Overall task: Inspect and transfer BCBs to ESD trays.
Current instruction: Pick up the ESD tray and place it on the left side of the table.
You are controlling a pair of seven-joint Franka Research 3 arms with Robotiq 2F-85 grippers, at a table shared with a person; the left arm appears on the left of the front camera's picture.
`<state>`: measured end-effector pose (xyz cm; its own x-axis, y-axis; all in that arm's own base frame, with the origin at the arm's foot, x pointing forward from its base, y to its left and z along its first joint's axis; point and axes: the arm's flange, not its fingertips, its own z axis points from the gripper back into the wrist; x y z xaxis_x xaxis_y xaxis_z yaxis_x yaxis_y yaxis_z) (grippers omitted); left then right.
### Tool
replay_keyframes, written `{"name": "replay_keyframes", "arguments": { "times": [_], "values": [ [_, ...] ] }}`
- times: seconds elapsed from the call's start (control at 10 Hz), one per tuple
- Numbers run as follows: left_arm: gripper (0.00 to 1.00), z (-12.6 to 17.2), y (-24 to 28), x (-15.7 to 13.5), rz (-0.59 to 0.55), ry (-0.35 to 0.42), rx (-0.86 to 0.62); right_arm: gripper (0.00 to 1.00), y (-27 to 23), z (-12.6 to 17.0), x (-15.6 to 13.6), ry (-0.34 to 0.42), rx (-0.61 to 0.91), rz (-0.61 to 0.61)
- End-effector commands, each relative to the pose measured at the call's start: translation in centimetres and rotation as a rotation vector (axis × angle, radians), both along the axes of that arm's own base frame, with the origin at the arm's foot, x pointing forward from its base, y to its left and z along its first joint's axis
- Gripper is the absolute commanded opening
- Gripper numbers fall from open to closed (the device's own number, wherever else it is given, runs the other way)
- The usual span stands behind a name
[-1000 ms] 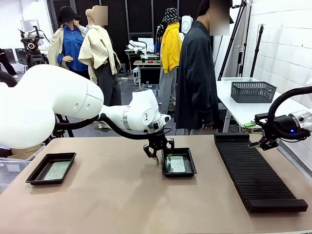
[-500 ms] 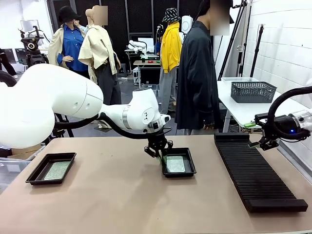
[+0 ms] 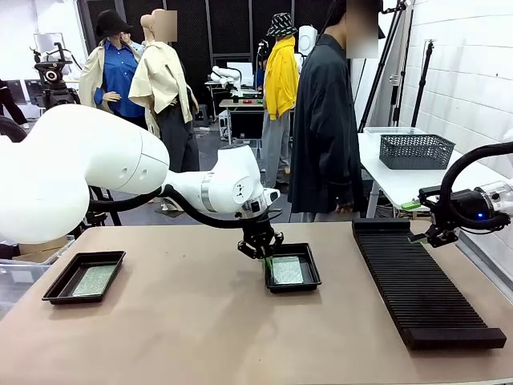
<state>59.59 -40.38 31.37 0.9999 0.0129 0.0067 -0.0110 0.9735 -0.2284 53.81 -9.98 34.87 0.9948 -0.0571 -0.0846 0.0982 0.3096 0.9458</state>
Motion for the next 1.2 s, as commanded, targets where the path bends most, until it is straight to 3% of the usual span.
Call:
{"name": "replay_keyframes", "arguments": {
  "times": [0.0, 0.2, 0.6, 1.1],
  "values": [
    [0.00, 0.1, 0.0, 0.1, 0.001, -0.007, -0.002, 1.00, 0.1, 0.2, 0.3, 0.010, -0.006, 0.002],
    [0.00, 0.0, 0.0, 0.0, 0.000, 0.000, 0.000, 1.00, 0.1, 0.2, 0.3, 0.010, -0.006, 0.002],
    [0.00, 1.4, 8.0, -0.8, 0.007, 0.033, -0.040, 1.00, 0.1, 0.2, 0.3, 0.010, -0.006, 0.002],
    [0.00, 2.0, 15.3, -3.3, -0.038, -0.005, -0.039, 1.00, 0.1, 0.2, 0.3, 0.010, -0.006, 0.002]
  ]
}}
